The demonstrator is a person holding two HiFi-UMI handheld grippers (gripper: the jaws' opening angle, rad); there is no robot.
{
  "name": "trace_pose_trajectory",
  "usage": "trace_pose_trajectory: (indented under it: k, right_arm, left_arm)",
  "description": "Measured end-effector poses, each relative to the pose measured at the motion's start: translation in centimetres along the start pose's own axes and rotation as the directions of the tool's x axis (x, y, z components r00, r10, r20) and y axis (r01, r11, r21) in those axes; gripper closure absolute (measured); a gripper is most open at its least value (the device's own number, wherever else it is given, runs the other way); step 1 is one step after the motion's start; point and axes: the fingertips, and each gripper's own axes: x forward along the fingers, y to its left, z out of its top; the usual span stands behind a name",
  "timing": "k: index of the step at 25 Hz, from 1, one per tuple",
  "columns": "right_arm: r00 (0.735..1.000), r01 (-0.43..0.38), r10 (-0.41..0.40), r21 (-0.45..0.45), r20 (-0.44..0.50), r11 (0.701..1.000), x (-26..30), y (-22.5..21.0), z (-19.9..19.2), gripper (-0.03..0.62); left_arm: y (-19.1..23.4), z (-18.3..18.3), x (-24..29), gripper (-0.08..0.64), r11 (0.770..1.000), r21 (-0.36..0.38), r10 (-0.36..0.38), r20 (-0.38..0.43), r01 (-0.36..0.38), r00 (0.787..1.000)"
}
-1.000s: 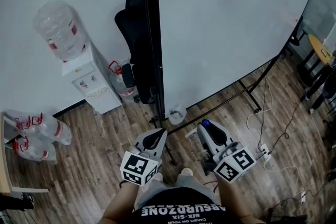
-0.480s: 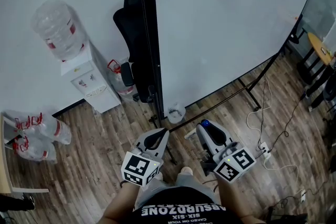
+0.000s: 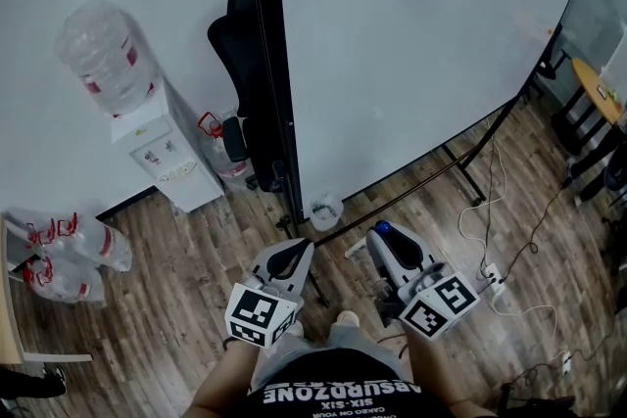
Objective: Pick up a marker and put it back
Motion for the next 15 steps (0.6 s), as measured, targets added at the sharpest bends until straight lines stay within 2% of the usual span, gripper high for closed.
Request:
trace_pose_trajectory:
  k: [15]
  right_arm:
    - [0.999,-0.010,0.015,-0.125,0.040,0.992,2.5,-0.4,4.1,0.523]
  left_arm:
    - [-0.1,0.1,0.2,0.552,1.000,0.000,-0.001,0.000,0.001,1.000]
